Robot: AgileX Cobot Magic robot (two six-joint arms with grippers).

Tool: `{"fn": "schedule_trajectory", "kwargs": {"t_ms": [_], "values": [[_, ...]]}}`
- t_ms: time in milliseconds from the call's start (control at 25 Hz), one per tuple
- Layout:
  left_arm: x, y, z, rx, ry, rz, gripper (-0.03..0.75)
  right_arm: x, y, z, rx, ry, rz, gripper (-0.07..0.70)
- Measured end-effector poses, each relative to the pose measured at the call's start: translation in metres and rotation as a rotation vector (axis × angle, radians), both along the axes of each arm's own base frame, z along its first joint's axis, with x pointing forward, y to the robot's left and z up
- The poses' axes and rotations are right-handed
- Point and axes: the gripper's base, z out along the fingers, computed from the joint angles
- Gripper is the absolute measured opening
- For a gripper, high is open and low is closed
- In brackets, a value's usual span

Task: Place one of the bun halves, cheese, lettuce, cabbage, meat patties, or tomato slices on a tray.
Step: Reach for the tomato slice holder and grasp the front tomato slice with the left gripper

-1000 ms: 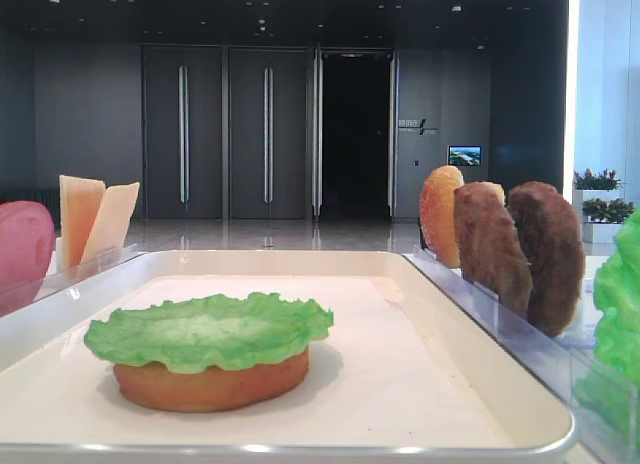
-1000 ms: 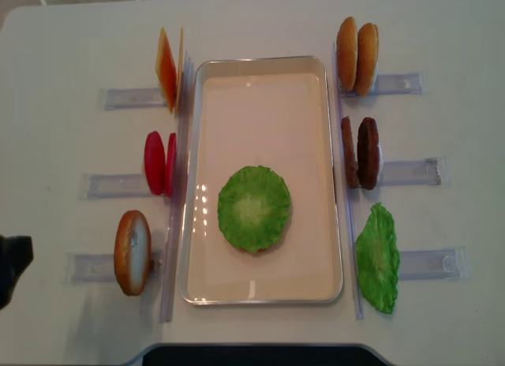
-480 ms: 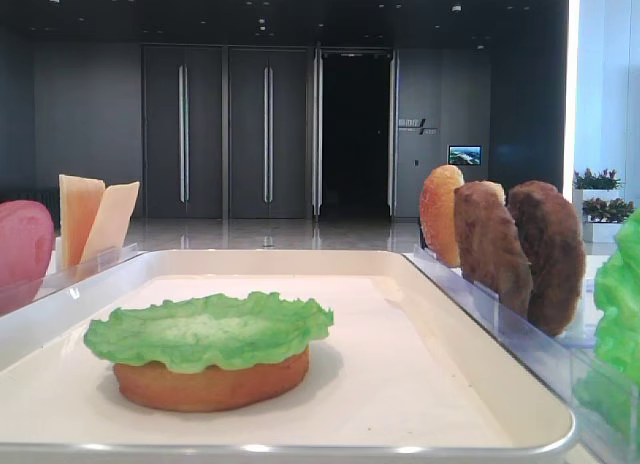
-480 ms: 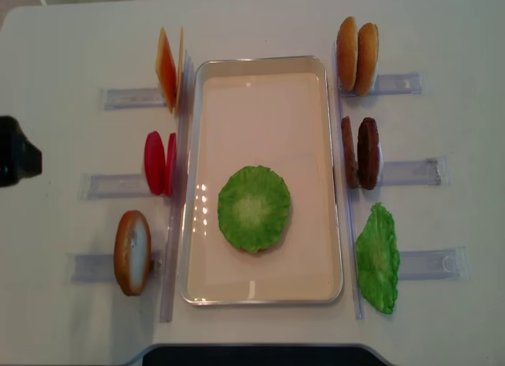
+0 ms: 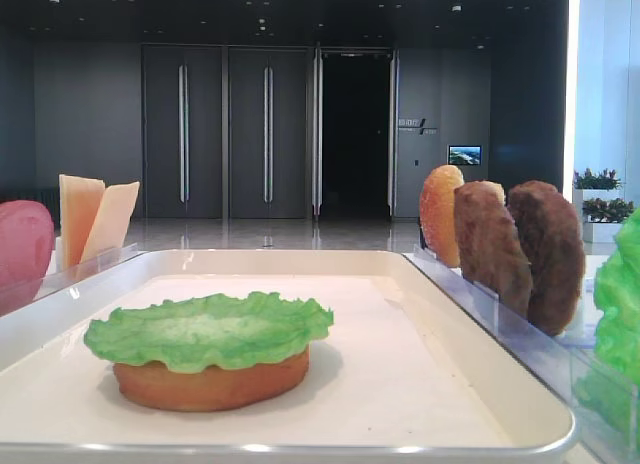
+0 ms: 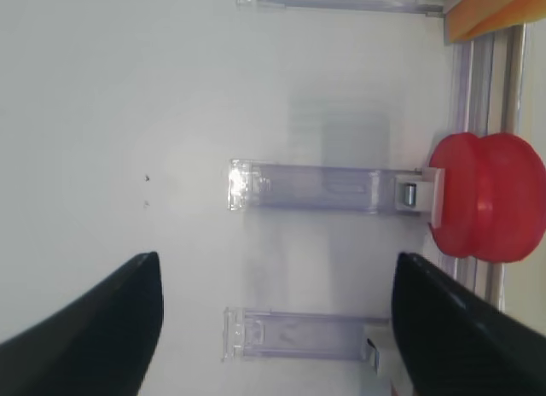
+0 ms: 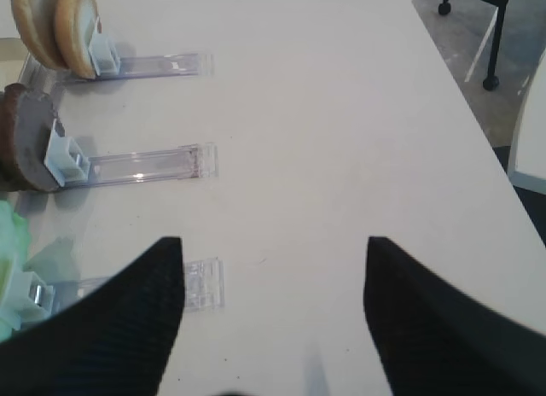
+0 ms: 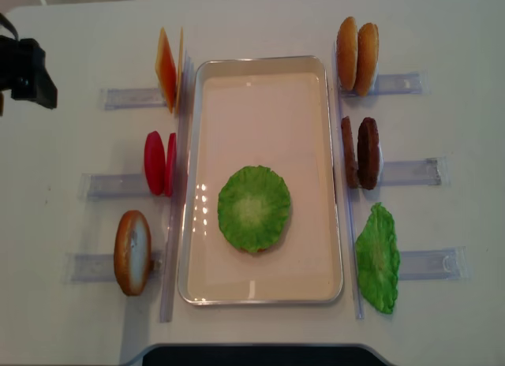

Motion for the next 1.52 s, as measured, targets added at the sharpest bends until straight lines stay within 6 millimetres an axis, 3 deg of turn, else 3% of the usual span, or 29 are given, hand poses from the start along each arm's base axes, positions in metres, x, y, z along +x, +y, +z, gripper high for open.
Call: {"fn": "schedule_trajectory", "kwargs": {"t_ms": [280,600,800,1520], "values": [[0.036,0.003,-0.028,-0.009,0.095,0.0,0.64,0.0,0.0,0.0,0.001,0.0,0.0,0.464],[0.053,0.005,-0.052,-0.016,0.166,0.0,0.64,0.0,0.0,0.0,0.001,0.0,0.001,0.464],[0.054,0.001,-0.054,-0.011,0.167,-0.008,0.64,0.0,0.0,0.0,0.0,0.0,0.001,0.464],[0.046,-0.125,-0.053,-0.032,0.093,-0.059,0.64,0.0,0.0,0.0,0.001,0.0,0.002,0.464]]}}
